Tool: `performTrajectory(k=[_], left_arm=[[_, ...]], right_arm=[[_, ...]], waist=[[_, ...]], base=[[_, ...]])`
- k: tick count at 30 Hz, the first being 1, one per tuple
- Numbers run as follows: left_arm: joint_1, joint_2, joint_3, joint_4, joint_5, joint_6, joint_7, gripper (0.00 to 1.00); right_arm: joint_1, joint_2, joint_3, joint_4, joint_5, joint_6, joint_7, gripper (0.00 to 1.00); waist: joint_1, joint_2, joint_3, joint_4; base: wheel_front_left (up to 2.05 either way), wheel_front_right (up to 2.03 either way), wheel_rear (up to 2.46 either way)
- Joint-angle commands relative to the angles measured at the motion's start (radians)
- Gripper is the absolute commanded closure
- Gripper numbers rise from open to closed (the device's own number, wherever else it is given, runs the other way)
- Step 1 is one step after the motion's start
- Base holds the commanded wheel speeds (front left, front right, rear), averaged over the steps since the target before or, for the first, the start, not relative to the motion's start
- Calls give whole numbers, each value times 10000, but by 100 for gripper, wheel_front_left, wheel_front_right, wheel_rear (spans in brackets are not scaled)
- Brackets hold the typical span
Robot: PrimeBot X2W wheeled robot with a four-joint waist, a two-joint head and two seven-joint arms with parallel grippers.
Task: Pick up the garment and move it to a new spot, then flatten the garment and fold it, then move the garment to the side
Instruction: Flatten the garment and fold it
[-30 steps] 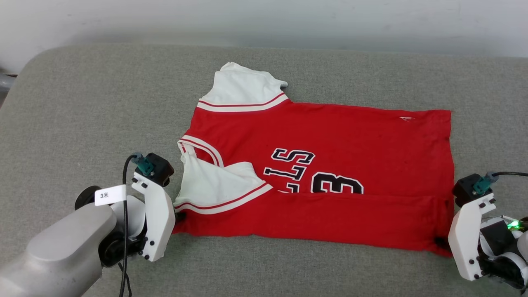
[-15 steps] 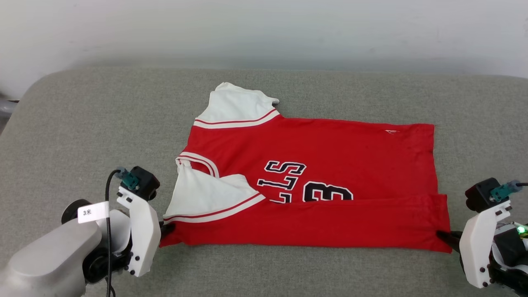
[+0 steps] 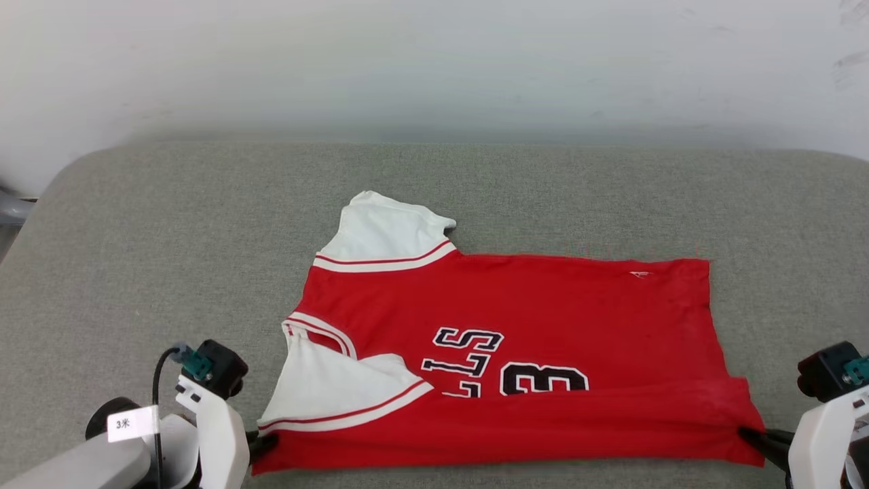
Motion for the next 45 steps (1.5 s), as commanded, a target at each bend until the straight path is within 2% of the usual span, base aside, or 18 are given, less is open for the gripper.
performTrajectory(k=[1,10,21,22,23,24,28,32,40,45], left_arm=[[188,101,-17,-93,-74,95,-52,100],[641,61,-135,-280,-262,264,15,100],[617,-407,-70,665,-333,77,-243,100],[607,-459,-55,765,-321,65,-311,100],[616,-497,-23,845,-333,96,-392,44],[599,-521,30,894,-315,141,-502,0],[504,-444,46,843,-171,87,-686,0],[321,-253,314,425,-138,27,-1048,0],[-696,102,712,-119,872,217,-1626,0],[-1499,-119,1044,201,1260,119,-1974,0]], right_arm=[[231,-56,-188,-112,-1,-15,70,100],[1070,273,-833,-301,-24,-17,568,100],[533,843,-354,861,-485,-15,190,100],[491,926,-309,987,-436,-17,77,92],[472,987,-257,1081,-396,-15,-23,57],[434,1020,-257,1155,-396,-15,-185,0],[328,1097,-378,1165,-567,-15,-972,0],[194,1307,-958,1024,-1019,-15,-2368,0],[-196,2543,-2512,693,-2671,-14,-5248,0],[-311,3315,-2931,238,-3492,-12,-6045,0]], waist=[[0,0,-16,3],[0,0,221,29],[0,0,641,15],[0,0,636,24],[0,0,618,36],[0,0,597,53],[0,0,446,110],[0,0,332,128],[0,0,330,-22],[0,0,489,-313]], base=[[0,0,0],[0,0,0],[0,0,0],[0,0,0],[0,0,0],[0,0,0],[0,0,0],[0,0,0],[0,0,0],[0,0,0]])
